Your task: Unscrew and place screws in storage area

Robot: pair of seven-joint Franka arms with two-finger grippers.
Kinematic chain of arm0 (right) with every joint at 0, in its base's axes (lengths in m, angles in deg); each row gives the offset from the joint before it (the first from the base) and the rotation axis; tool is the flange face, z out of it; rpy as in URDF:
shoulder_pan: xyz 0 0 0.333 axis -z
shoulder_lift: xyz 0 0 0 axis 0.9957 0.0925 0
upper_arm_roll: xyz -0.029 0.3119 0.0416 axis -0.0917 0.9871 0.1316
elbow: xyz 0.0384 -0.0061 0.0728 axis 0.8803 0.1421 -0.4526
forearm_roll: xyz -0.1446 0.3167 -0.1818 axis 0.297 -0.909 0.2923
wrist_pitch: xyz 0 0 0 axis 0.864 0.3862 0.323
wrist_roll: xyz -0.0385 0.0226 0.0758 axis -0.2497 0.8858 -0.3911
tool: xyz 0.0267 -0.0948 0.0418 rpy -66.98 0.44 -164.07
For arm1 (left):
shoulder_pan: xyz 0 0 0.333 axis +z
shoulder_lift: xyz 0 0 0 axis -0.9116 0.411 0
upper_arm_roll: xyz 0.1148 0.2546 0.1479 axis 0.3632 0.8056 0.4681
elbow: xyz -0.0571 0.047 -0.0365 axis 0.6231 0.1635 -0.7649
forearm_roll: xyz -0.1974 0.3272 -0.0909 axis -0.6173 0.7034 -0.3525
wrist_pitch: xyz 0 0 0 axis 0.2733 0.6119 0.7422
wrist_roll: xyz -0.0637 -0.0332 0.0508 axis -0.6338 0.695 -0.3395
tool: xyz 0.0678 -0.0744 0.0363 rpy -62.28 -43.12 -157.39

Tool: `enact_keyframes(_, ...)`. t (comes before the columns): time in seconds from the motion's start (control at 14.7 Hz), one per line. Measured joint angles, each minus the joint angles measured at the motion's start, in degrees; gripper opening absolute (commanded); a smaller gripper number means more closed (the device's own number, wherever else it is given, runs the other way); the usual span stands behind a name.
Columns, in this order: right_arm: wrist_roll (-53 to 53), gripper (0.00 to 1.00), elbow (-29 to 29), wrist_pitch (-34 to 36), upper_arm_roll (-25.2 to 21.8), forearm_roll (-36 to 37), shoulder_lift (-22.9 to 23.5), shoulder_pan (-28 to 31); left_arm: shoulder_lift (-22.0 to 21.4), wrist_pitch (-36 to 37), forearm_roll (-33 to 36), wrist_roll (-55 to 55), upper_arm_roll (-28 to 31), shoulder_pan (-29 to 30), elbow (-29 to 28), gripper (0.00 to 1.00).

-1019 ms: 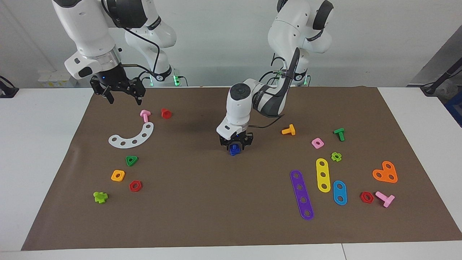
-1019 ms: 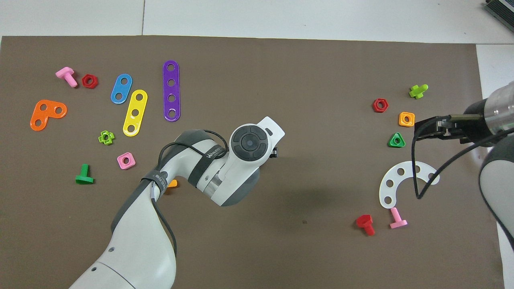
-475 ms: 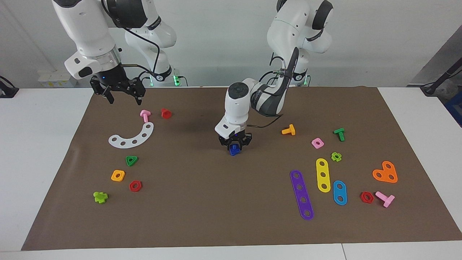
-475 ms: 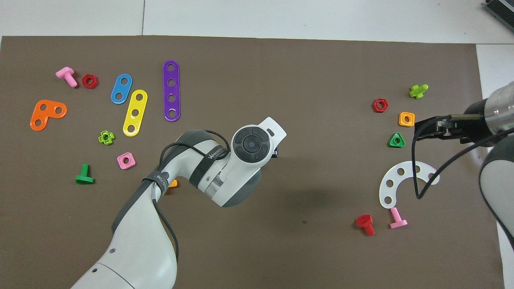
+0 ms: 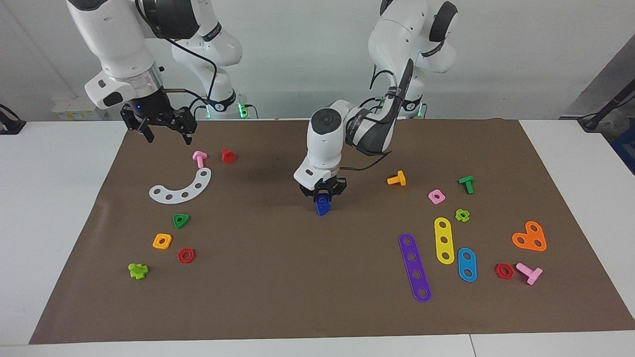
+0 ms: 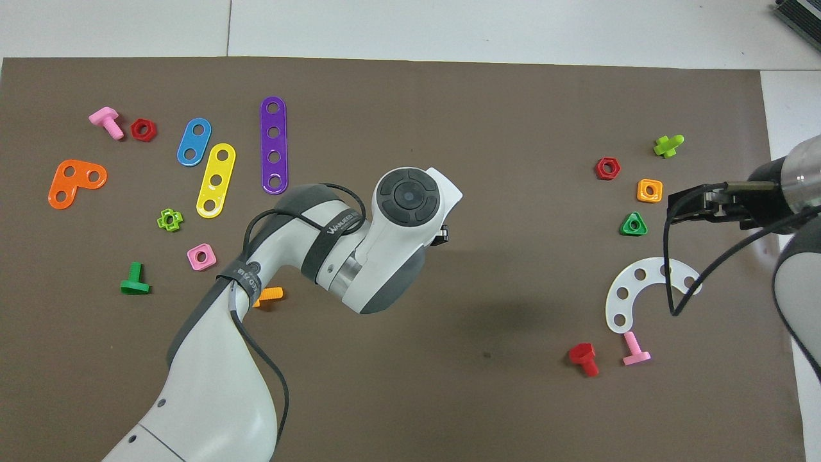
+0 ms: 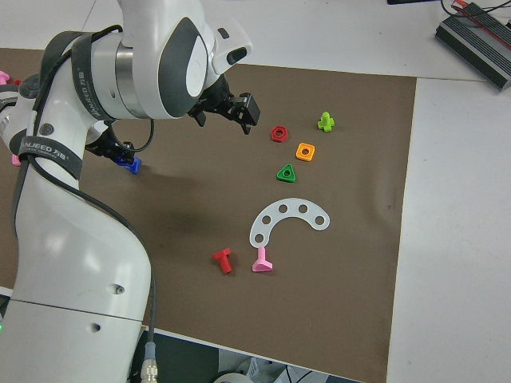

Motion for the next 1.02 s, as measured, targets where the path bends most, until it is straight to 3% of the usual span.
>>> enact_keyframes(0.34, -0.4, 0.98, 0.0, -0.9, 0.6, 0.0, 0.0, -0.5, 1.8, 6.7, -1.2, -2.8, 0.2, 6.1, 6.4, 0.0)
enact_keyframes(0.61, -4.7, 0.97, 1.6, -4.3, 1.3, 0.0, 0.3, -4.6, 1.8, 11.2, -2.6, -17.9, 0.4, 15.0, 6.5, 0.0)
enact_keyframes(1.02, -19.5, 0.92, 3.2, -14.4, 1.6, 0.3, 7.4, -16.2, 0.1, 9.4, -2.6, -28.3, 0.5, 20.9, -2.9, 0.0)
